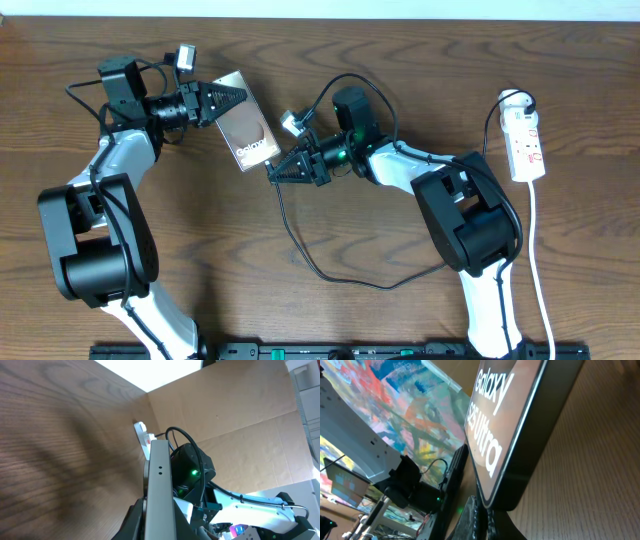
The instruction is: Plug charger to phone and switch on socket
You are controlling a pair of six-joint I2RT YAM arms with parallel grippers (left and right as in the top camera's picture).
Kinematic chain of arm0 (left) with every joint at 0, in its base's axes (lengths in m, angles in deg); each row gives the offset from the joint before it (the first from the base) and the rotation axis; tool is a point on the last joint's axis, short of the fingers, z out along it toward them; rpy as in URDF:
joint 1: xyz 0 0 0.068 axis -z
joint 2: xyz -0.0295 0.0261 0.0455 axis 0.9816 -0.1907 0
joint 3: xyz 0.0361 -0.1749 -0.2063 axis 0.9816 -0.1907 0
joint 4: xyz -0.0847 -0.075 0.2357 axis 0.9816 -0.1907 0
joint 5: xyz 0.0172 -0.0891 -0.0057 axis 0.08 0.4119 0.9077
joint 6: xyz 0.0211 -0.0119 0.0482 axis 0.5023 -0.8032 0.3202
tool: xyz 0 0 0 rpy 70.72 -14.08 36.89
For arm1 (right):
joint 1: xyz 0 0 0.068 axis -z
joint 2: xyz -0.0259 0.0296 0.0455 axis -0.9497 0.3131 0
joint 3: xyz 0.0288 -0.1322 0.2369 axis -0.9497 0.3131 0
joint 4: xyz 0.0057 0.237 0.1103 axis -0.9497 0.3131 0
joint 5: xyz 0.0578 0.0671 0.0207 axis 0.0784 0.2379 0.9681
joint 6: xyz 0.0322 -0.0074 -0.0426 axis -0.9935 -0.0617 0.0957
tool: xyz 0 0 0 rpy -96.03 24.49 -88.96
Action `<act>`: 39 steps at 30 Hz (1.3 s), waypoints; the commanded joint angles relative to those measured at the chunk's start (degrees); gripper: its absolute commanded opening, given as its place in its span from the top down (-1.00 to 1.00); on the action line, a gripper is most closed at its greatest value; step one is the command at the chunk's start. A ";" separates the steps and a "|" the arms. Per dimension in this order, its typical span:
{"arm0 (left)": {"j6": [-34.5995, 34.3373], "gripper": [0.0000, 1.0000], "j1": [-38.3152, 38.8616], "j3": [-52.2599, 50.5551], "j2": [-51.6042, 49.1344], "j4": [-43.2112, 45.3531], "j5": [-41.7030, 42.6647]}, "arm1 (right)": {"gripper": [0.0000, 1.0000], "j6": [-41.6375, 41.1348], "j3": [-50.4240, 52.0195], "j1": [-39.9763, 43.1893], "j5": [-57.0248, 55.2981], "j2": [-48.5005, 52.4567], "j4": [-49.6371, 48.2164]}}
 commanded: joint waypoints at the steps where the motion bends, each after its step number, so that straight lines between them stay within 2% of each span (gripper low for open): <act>1: -0.66 0.85 0.09 0.42 0.04 0.31 2.97 | 0.98 -0.26 0.00 -0.50 -0.44 0.39 0.09; 39: 1.42 0.85 0.94 0.42 0.04 1.79 2.97 | 0.97 -0.26 0.00 -0.76 -0.24 0.39 0.09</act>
